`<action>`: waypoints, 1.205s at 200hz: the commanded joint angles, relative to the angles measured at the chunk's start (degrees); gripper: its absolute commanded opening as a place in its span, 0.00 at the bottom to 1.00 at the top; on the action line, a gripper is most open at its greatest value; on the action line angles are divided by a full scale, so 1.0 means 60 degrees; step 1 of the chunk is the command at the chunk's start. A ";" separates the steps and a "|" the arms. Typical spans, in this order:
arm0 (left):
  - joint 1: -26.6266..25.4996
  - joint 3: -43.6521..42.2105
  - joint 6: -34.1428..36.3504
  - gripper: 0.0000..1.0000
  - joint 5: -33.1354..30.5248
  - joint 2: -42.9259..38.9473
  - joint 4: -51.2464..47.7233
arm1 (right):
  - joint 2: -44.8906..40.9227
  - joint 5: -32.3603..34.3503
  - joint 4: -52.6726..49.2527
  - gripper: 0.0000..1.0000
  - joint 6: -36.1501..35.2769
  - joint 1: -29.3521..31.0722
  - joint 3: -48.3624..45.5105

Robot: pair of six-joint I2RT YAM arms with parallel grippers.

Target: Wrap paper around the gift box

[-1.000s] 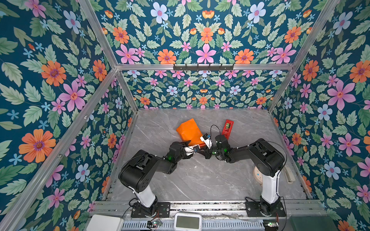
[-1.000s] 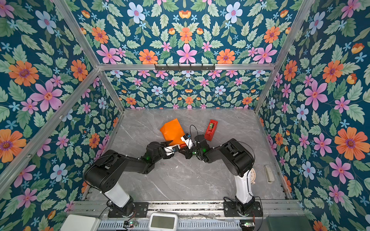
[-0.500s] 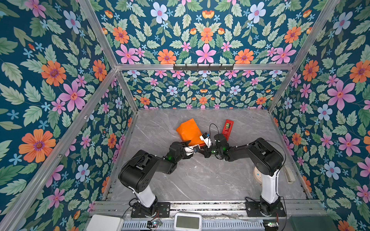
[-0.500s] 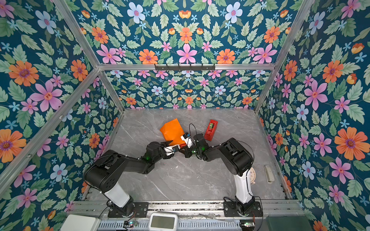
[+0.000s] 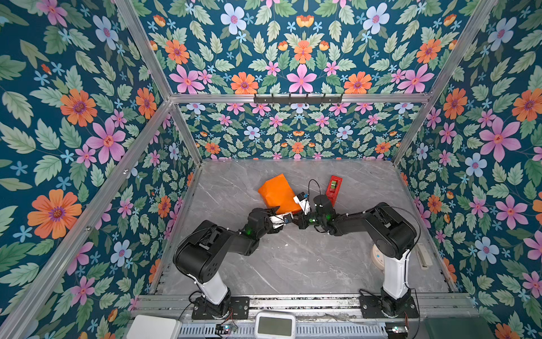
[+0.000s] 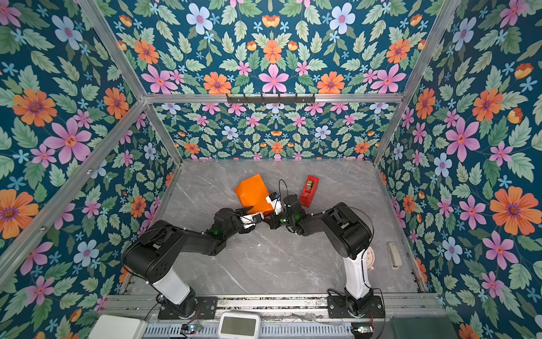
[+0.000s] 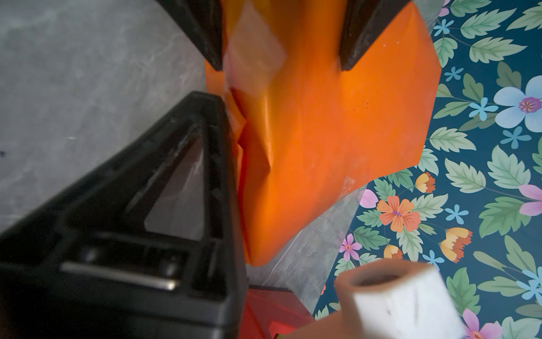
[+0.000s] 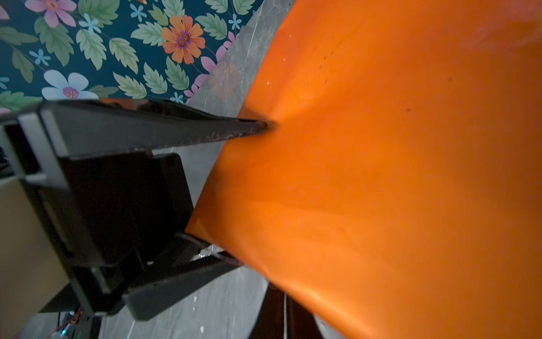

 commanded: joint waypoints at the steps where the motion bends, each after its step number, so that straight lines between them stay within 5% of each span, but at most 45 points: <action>1: -0.0004 -0.0019 -0.0118 0.63 0.0191 -0.0020 -0.0342 | -0.0054 0.0128 0.0275 0.11 0.0639 0.0005 0.0027; 241: -0.0004 -0.0020 -0.0132 0.63 0.0249 -0.0064 -0.0350 | -0.0360 0.0649 0.0227 0.43 0.3110 0.0032 -0.0184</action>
